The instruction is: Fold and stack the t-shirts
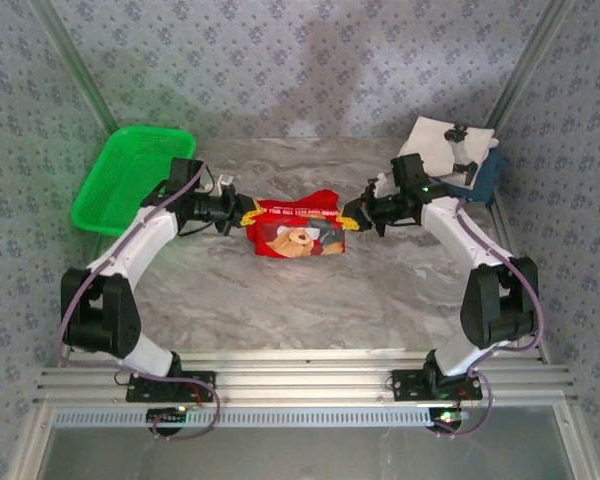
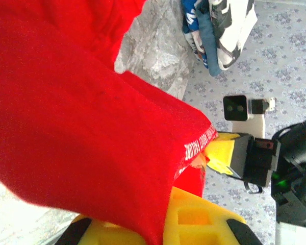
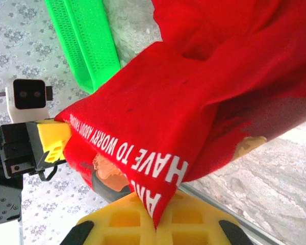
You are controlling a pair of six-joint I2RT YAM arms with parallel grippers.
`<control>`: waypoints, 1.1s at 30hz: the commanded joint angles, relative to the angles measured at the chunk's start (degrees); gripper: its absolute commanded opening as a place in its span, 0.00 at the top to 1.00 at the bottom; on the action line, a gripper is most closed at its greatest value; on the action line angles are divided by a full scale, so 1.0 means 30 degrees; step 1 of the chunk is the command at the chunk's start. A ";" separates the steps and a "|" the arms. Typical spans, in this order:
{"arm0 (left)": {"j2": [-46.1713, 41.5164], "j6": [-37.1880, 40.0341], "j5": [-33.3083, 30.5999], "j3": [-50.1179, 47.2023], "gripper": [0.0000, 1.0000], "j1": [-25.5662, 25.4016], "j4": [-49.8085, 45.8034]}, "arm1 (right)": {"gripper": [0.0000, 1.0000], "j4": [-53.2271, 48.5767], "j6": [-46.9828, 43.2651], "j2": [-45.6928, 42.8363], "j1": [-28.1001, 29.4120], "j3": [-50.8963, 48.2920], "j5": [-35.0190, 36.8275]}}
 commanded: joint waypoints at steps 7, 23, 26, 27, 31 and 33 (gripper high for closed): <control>0.8132 0.1347 0.1019 1.2998 1.00 0.0347 -0.1847 | 1.00 -0.0594 -0.0268 0.6006 -0.1083 0.8929 0.0186; 1.3811 0.9430 -0.2038 3.2284 1.00 -0.0362 -1.9521 | 1.00 -0.0771 -0.1158 0.3452 -0.1138 0.8061 0.0580; 1.1987 1.1078 -0.4255 2.8724 1.00 -0.0970 -2.1326 | 1.00 -0.0782 -0.1841 0.1795 -0.0743 0.5175 0.0781; 1.1519 1.1260 -0.5249 2.8145 1.00 -0.1155 -2.1808 | 1.00 -0.0972 -0.2297 0.1267 -0.0526 0.4247 0.0850; 0.6627 0.9742 -0.6184 1.7737 1.00 -0.1724 -1.6514 | 1.00 -0.1347 -0.3435 -0.0551 0.0377 0.0359 0.1349; 0.3458 0.6864 -0.4977 0.9816 1.00 -0.1747 -1.0911 | 1.00 -0.0987 -0.3460 -0.1322 0.0825 -0.1239 0.1528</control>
